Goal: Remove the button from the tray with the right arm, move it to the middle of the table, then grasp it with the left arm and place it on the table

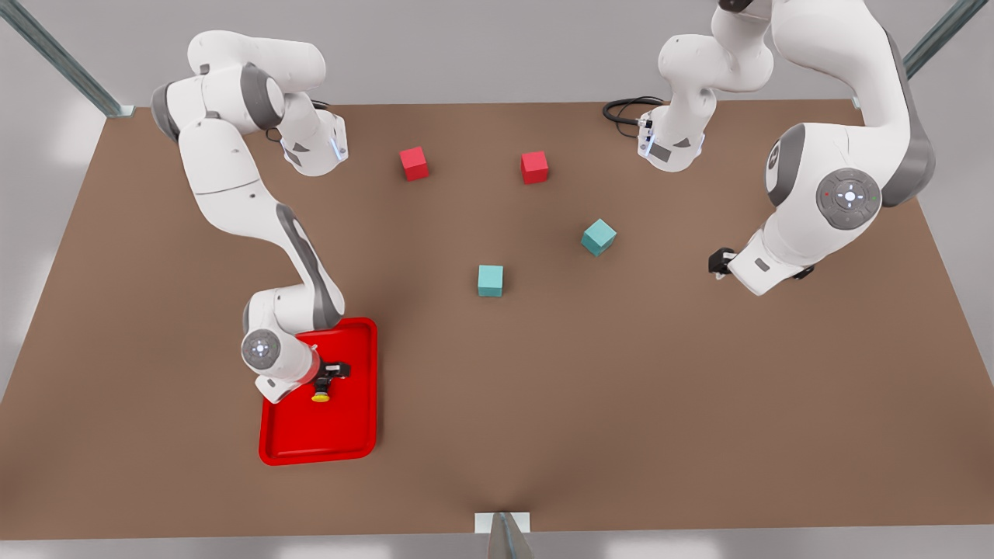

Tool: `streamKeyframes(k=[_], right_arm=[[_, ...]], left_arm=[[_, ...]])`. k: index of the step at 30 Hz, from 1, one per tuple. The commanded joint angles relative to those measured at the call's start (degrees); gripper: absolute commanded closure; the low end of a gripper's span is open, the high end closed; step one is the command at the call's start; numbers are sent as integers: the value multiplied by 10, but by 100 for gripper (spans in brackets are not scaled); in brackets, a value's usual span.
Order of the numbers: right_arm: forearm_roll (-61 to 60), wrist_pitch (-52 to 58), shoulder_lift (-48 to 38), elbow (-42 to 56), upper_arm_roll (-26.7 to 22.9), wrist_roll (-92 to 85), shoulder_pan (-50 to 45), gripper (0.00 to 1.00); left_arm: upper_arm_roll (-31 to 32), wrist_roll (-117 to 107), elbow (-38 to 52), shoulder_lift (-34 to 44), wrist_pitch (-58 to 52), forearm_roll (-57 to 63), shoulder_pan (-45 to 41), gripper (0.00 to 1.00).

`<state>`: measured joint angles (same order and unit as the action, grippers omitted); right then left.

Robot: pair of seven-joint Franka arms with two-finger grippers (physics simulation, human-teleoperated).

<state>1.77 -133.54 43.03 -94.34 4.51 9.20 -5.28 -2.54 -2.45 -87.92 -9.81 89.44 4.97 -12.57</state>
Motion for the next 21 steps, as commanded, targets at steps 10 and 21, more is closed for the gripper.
streamKeyframes(k=[10, 21], right_arm=[[-2, 19, -3, 4, 0, -38, 2, 64], [-7, 54, -13, 49, 16, -23, -16, 65]], left_arm=[[0, -4, 0, 1, 0, 0, 0, 0], [0, -4, 0, 1, -1, 0, 0, 0]])
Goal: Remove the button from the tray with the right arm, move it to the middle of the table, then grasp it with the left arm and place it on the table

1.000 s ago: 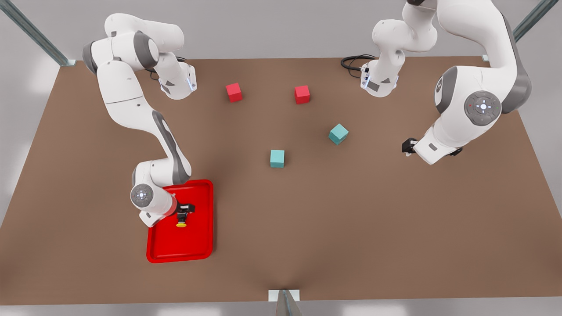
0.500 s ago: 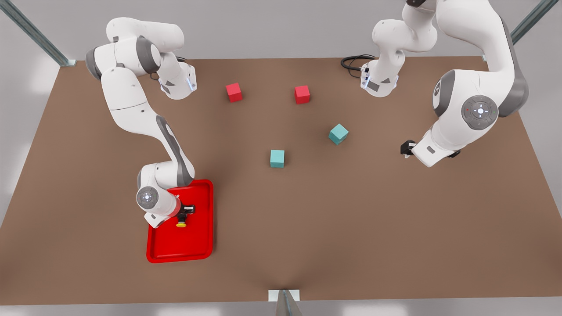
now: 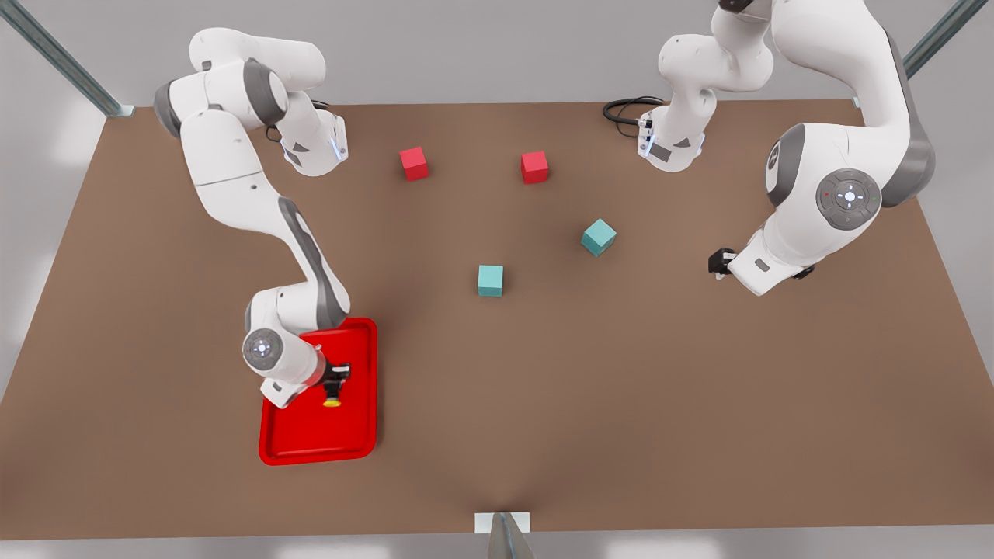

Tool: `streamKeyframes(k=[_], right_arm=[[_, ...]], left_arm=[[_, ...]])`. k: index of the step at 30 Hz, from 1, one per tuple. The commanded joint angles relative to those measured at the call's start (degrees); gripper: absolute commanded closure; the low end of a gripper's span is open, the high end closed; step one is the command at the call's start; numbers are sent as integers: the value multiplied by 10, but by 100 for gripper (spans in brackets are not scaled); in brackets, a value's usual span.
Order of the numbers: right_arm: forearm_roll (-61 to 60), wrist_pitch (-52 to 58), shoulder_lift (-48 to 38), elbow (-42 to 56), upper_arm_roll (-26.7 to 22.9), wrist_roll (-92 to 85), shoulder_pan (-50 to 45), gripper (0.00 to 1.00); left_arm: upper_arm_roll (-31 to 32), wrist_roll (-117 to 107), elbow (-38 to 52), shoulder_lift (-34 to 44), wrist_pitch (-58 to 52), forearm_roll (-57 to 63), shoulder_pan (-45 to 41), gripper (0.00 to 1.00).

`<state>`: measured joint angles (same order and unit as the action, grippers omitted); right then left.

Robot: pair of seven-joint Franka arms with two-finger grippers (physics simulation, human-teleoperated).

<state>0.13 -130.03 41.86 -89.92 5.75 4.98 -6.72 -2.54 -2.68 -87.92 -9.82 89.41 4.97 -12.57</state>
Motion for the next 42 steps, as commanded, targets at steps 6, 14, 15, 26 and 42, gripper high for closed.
streamKeyframes(k=[6, 14, 15, 26, 42], right_arm=[[15, 37, -1, 35, 31, 128, -38, 64], [12, 38, 18, 113, 30, 406, -171, 64], [11, 38, 32, 141, 28, 427, -187, 63], [-32, 56, 209, 396, 17, 636, -336, 62], [-45, 43, 260, 438, 0, 702, -418, 14]], left_arm=[[0, -1, 0, 1, 1, 0, 0, 0], [0, 0, 0, -3, -2, 0, 0, 0], [0, 0, 0, -3, -1, 1, 0, 0], [0, 0, 0, -7, 0, 1, 0, 0], [0, 0, 0, -15, 6, 1, 0, 0]])
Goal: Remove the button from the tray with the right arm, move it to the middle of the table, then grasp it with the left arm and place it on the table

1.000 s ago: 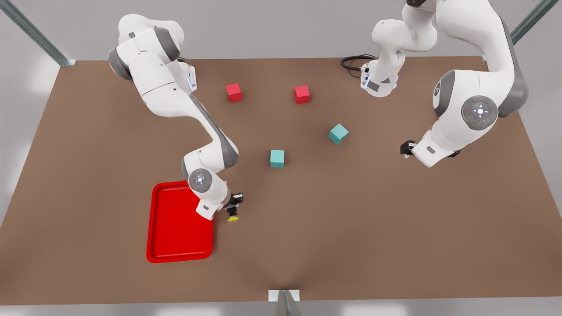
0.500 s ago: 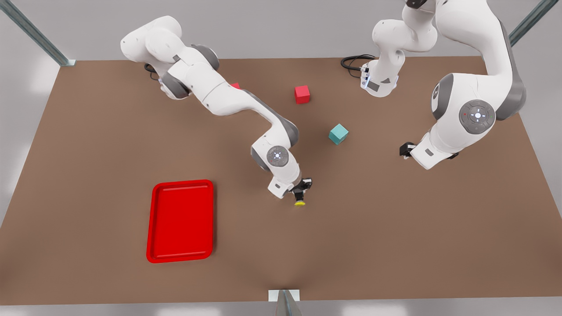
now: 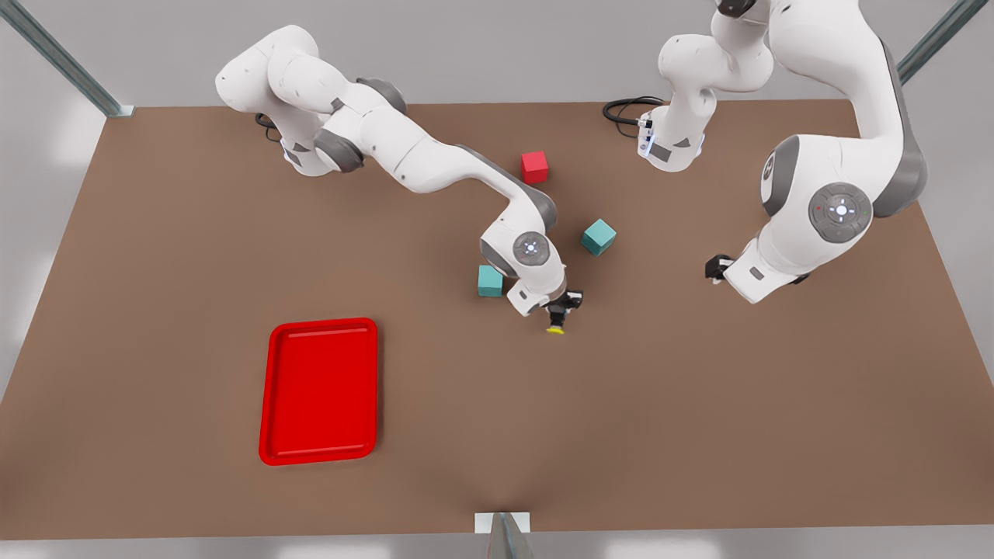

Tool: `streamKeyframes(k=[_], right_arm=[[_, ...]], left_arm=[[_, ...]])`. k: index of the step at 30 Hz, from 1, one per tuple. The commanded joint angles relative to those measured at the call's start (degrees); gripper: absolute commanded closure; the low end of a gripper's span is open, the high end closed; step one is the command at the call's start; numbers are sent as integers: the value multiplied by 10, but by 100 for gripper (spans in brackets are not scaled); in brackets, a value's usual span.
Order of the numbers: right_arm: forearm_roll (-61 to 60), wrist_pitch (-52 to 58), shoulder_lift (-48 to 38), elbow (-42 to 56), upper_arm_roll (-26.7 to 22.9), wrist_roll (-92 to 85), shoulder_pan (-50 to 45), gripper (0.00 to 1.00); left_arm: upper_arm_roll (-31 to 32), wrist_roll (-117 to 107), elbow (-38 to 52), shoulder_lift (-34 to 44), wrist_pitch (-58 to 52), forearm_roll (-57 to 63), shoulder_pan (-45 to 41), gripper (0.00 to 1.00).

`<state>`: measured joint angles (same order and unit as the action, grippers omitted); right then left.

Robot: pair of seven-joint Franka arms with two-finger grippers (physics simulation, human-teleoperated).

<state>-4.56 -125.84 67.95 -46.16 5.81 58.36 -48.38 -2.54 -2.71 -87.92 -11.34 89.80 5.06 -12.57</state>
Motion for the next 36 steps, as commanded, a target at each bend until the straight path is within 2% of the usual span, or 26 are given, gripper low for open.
streamKeyframes(k=[1, 4, 7, 8, 9, 10, 12, 13, 14, 16, 17, 20, 25, 30, 36], right_arm=[[2, 2, 0, 0, -1, 167, 0, 0], [2, 2, -4, 0, -1, 164, 2, 0], [0, -2, -109, -5, 5, 121, 56, 0], [-1, 29, -148, -16, 6, 78, 96, 0], [-3, 157, -183, -17, 8, -58, 157, 0], [-3, 199, -210, -17, 19, -152, 196, 0], [3, 371, -303, -23, 13, -332, 271, 0], [3, 396, -377, -98, 14, -426, 325, 0], [17, 392, -485, -236, 15, -479, 363, 0], [41, 379, -583, -369, 15, -521, 406, 0], [41, 382, -583, -356, 16, -541, 416, 0], [41, 412, -581, -336, 14, -543, 418, 0], [44, 416, -577, -329, 14, -545, 431, 0], [41, 418, -578, -323, 13, -547, 461, 0], [36, 416, -564, -312, 17, -542, 450, 0]], left_arm=[[0, 0, 0, 0, 2, 0, 0, 0], [0, 0, 0, 0, 3, 0, 0, 0], [0, 0, 0, 0, 3, 0, 0, 0], [0, 0, 0, -1, 3, 0, 0, 0], [0, -1, 0, -4, 7, 0, -1, 0], [3, -1, 1, -11, 8, 0, -3, 0], [4, -3, 6, -44, 7, -34, -84, 0], [3, -19, 9, -68, 8, -44, -135, 0], [3, -55, 9, -88, 27, -77, -172, 0], [3, -118, 8, -146, 101, -104, -228, 0], [3, -149, 5, -178, 160, -104, -257, 0], [4, -132, -128, -189, 437, -98, -281, 0], [2, 55, -161, -211, 486, -66, -281, 0], [2, 84, -177, -228, 511, -26, -281, 0], [1, 84, -201, -232, 511, -26, -272, 0]])
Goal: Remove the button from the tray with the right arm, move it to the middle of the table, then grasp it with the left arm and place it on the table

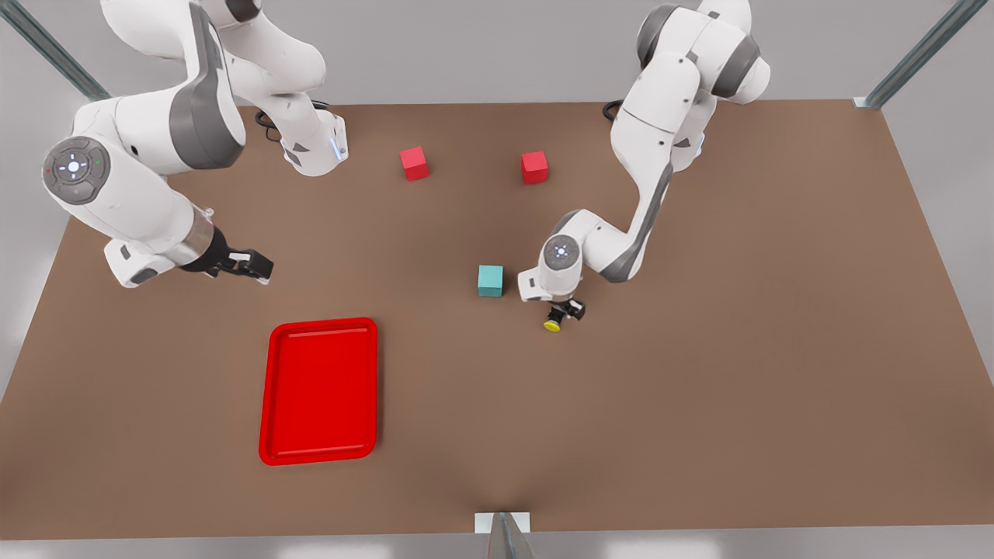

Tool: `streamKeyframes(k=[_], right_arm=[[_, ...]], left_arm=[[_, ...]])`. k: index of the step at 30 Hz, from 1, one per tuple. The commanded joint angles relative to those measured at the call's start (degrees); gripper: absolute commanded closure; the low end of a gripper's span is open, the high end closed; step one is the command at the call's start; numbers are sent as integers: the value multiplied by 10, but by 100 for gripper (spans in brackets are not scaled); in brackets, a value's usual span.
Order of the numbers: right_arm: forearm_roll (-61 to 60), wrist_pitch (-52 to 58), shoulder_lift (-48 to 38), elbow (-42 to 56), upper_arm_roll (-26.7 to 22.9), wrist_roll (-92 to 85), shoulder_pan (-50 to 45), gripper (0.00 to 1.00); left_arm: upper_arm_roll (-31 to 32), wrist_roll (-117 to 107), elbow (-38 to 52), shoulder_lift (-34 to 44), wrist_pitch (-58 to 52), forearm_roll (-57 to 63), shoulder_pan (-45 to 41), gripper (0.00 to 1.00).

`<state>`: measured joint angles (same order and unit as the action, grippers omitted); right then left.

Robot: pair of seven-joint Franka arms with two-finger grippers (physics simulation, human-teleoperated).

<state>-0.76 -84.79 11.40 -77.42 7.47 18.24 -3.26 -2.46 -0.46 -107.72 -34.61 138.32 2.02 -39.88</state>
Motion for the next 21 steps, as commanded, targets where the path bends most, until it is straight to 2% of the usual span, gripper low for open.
streamKeyframes(k=[1, 16, 17, 18, 21], right_arm=[[0, 3, 2, 1, 1, -139, -5, 0], [49, 39, 13, 29, -3, -144, 4, 0], [50, 39, 13, 29, -3, -143, 3, 0], [50, 39, 13, 29, -3, -144, 4, 0], [48, 39, 13, 29, -3, -143, 9, 0]], left_arm=[[-1, 62, -2, -3, 27, 4, 3, 0], [-1, 49, 1, -23, 46, -11, 8, 0], [-1, 49, 1, -22, 46, -10, 11, 4], [-1, 48, 1, -21, 46, -11, 11, 12], [-1, 49, 1, -19, 44, -11, 15, 18]])
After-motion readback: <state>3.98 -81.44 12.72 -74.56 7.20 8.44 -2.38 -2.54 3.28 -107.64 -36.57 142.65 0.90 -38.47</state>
